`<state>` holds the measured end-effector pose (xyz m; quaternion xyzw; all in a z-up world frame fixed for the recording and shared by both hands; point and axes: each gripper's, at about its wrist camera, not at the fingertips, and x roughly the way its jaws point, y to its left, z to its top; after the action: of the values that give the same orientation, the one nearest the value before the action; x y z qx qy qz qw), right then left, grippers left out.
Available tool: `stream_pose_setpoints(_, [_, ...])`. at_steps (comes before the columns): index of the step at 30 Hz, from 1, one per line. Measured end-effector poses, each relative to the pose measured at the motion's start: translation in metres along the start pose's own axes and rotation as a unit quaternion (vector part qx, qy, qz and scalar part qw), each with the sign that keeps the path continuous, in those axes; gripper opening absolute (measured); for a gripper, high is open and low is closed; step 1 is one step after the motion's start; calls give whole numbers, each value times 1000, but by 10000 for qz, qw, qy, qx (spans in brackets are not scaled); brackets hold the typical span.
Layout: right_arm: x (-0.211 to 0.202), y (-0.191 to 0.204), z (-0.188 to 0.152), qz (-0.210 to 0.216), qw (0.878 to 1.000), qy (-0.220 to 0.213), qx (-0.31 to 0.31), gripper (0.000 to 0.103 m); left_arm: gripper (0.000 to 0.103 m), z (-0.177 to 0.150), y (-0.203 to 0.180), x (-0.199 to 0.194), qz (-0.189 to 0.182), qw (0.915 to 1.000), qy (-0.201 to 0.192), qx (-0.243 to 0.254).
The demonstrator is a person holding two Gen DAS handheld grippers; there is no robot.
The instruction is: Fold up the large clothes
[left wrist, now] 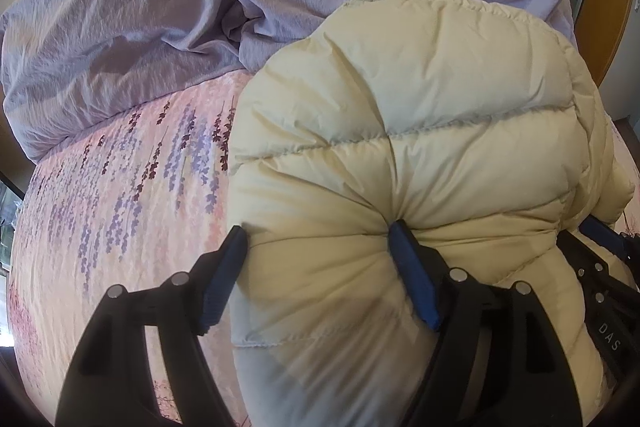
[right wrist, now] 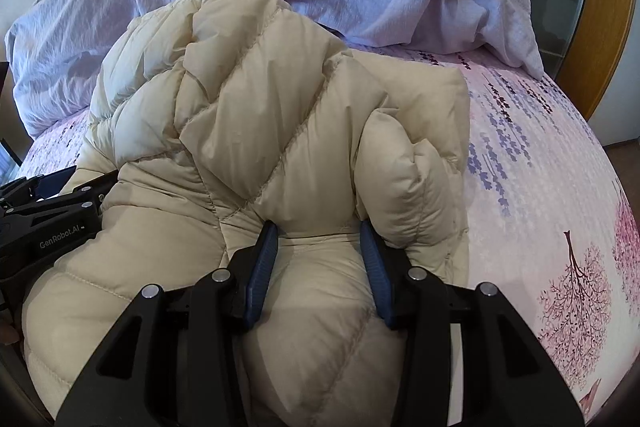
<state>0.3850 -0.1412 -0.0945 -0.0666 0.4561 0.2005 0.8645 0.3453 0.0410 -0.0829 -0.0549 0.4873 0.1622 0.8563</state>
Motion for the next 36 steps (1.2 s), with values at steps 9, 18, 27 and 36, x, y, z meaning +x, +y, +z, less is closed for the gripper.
stream_pose_setpoints(9, [1, 1, 0, -9, 10000, 12, -34, 45, 74, 0, -2, 1, 39, 10000, 20, 5])
stream_pose_setpoints(18, [3, 2, 2, -33, 9999, 72, -92, 45, 75, 0, -3, 4, 69, 9999, 78, 7])
stream_pose_setpoints(27, [-11, -29, 25, 625, 9960, 515, 380, 47, 74, 6, 4, -13, -47, 9998, 200, -43])
stream_pose_setpoints(36, [-37, -84, 44, 663, 9883, 469, 1290, 85, 77, 11, 32, -36, -175, 9996, 144, -185])
